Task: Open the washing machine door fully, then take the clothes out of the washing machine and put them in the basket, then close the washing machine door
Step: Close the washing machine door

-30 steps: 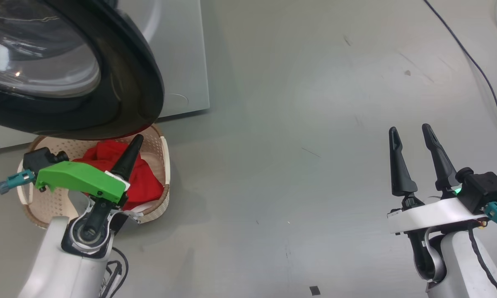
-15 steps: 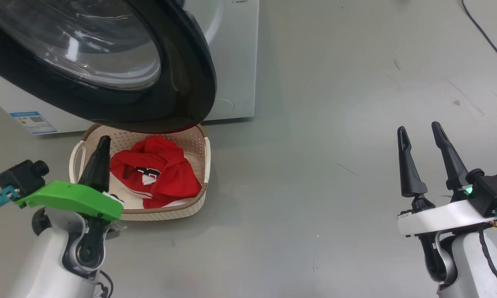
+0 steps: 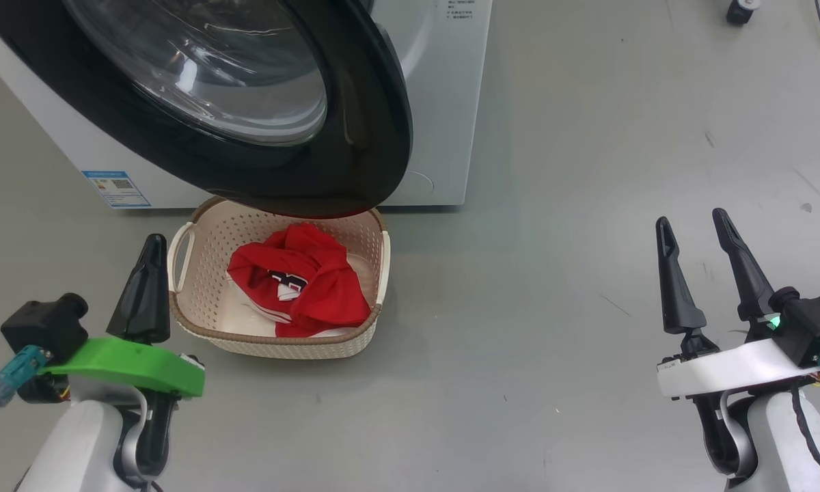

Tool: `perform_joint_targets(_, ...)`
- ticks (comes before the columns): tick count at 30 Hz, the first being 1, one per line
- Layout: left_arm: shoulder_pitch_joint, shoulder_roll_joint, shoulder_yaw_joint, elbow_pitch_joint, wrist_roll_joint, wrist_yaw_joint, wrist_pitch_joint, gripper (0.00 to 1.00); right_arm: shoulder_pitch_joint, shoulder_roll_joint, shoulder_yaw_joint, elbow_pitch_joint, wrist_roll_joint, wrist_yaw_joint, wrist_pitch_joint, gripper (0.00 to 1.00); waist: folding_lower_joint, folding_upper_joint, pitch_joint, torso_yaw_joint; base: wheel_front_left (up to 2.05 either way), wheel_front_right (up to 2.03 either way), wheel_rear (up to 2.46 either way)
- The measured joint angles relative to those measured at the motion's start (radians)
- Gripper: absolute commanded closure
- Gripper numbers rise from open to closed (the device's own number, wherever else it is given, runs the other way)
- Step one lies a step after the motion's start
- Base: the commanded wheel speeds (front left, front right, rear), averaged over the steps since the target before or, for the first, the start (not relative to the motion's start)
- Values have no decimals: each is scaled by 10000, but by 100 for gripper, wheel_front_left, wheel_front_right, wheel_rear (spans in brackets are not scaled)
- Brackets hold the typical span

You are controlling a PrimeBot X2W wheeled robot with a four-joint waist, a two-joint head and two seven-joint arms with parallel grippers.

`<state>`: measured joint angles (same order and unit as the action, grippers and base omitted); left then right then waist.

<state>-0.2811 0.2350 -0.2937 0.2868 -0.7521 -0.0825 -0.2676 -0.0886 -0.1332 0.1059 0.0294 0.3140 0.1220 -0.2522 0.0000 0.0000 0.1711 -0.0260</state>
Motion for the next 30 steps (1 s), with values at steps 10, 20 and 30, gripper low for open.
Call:
perform_joint_targets(10,403,-117,951,-928,1503,602,104,100,106,-12,232,-31,2,0,0,0,0,0,-35,263,0,0,0)
perform_joint_targets(20,1036,-765,1262,-1563,2397,683,104,0,108,-8,240,-52,4,0,0,0,0,0,-2,293,0,0,0)
perform_joint_targets(30,1432,-915,1179,-1726,3281,663,104,0,113,59,-36,19,6,0,0,0,0,0,59,214,0,0,0)
